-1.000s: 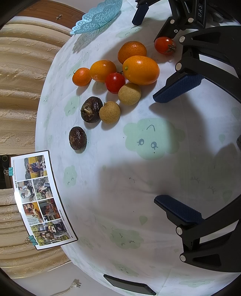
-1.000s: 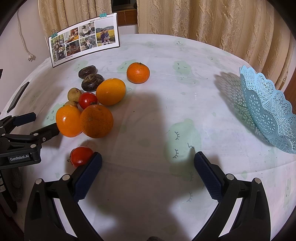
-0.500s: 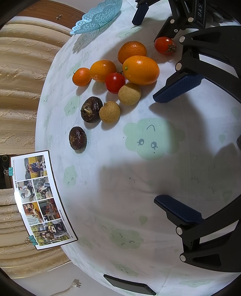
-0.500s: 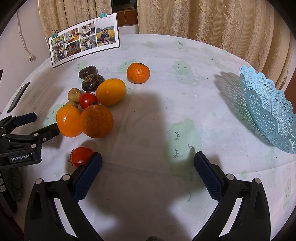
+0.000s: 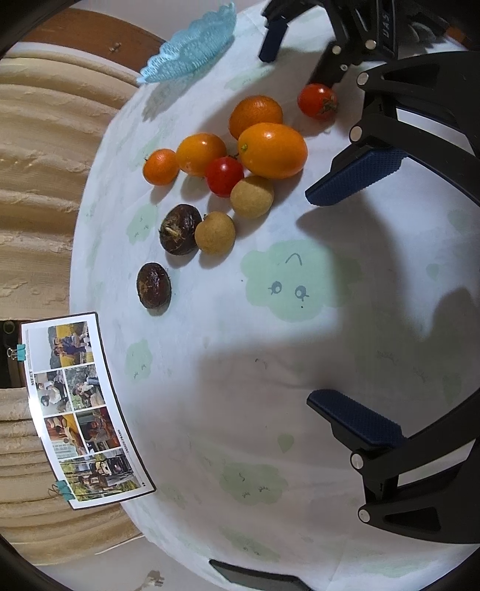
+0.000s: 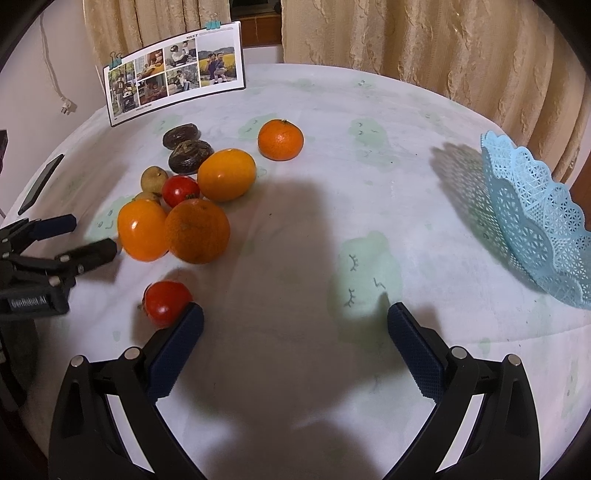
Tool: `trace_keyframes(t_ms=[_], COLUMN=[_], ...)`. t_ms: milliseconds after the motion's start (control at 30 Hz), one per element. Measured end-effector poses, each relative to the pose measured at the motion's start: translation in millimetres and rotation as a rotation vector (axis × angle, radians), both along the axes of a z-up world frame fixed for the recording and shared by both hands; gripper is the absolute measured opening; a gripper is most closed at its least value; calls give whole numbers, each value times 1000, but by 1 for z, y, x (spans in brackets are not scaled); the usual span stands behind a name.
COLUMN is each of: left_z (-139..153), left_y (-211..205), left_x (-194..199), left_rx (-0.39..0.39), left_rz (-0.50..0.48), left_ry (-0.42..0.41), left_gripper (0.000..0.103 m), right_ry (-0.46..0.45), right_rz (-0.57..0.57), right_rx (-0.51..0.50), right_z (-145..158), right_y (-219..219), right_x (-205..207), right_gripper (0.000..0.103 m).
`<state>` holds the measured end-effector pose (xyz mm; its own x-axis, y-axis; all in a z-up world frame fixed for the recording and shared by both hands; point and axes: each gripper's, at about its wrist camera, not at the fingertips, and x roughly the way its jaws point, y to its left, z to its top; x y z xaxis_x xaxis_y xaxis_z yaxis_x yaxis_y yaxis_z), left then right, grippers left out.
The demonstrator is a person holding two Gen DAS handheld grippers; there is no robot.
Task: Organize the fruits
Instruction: 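Grasp the red cherry tomato with the right tool while the left tool grasps an orange, then drop the tomato into the blue basket with the right tool while the left tool releases the orange there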
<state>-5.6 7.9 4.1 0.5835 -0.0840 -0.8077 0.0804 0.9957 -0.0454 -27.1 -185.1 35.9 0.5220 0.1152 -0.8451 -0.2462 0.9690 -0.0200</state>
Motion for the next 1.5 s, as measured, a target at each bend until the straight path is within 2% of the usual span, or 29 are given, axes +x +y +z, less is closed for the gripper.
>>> trace_keyframes(t_ms=[200,300,367,433,500,633,700,933,1133,1233,1300,1333,1467,1500], left_z=[6,12,16,20,22,23,25,28,28,22,16,13,9,10], left_y=[15,20,22,25,26,25,21,-18,-49,-60,-63,-64,-65,-66], left_x=[-4,-5,-6,-7,-7,-8,-9,-16,-10,-4,1,4,7,7], left_rx=[-48,-32,-19,-10,-2,-7,-16,-20,-49,-53,-55,-62,-107,-104], left_rz=[28,48,59,64,68,66,47,-75,-135,-143,-136,-132,-124,-123], left_ry=[-35,-76,-96,-113,-119,-123,-131,-144,-126,-102,-79,-67,-43,-44], left_gripper=[98,98,98,98,98,98,98,96,83,74,61,59,36,34], right_ry=[-25,-36,-34,-9,-3,-8,-6,-33,-77,-90,-99,-104,-118,-123], right_rz=[65,107,135,161,166,160,153,78,16,-9,-20,-24,-41,-44], right_rx=[94,126,127,121,115,123,140,219,263,286,301,308,328,333], right_z=[12,17,17,11,7,7,6,14,24,26,27,27,30,31], right_y=[7,21,30,40,45,44,39,4,-26,-39,-46,-50,-60,-62], right_x=[-21,-26,-25,-22,-19,-15,-15,-21,-26,-27,-28,-29,-31,-31], right_gripper=[101,100,96,76,71,41,30,29,29,29,29,29,29,29])
